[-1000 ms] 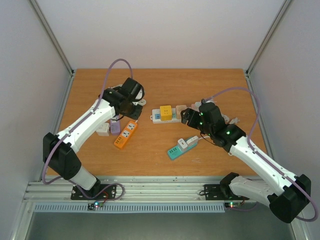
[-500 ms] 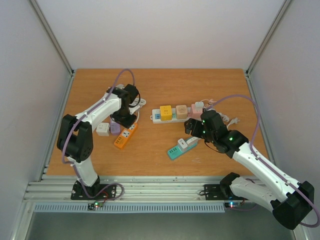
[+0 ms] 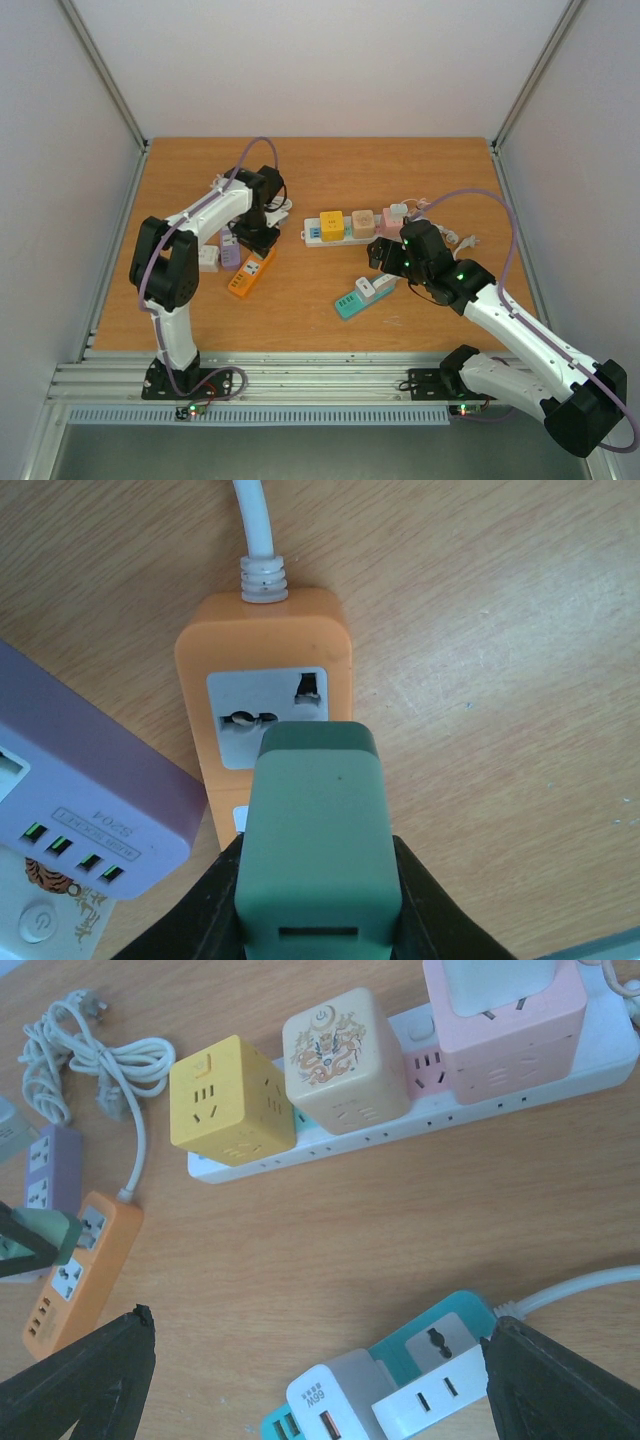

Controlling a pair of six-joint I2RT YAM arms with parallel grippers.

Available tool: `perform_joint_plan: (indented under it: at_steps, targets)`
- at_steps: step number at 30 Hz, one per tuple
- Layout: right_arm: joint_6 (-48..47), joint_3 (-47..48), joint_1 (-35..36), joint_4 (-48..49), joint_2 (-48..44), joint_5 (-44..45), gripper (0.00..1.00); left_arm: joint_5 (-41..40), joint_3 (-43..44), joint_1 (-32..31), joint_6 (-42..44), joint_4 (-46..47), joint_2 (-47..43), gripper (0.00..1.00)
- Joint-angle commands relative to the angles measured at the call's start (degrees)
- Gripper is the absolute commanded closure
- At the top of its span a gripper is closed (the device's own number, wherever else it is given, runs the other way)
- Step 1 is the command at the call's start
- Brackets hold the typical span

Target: Insert the plug

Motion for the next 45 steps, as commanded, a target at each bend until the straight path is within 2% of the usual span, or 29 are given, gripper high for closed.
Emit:
perform_joint_plan:
  at_steps: [1, 7, 15, 32, 45]
  targets:
    - [-1.05, 0.44, -0.37, -0.45, 0.10, 1.31, 0.10, 0.32, 1.85, 0.36, -0.92, -1.54, 1.34, 1.00]
    - [-0.93, 0.35, -0.38, -0.84, 0.15, 1.97, 0.10, -2.19, 3.29, 0.36, -1.84, -0.96, 2.30, 1.00]
    - [-0.58, 0.12, -0.39, -1.11, 0.24, 2.36, 0.10, 0.23, 2.66, 0.36, -2.37, -0.34, 4.08, 1.00]
    - [0.42, -0.05, -0.35, -1.11, 1.02, 2.91, 0.10, 0.08, -1.52, -0.43, -5.47, 3.70, 8.67, 0.99]
    - [0.79, -0.25, -0.34, -1.64, 0.95, 3.77, 0.10, 0.60, 4.27, -5.20, -11.06, 0.22, 8.52, 0.86]
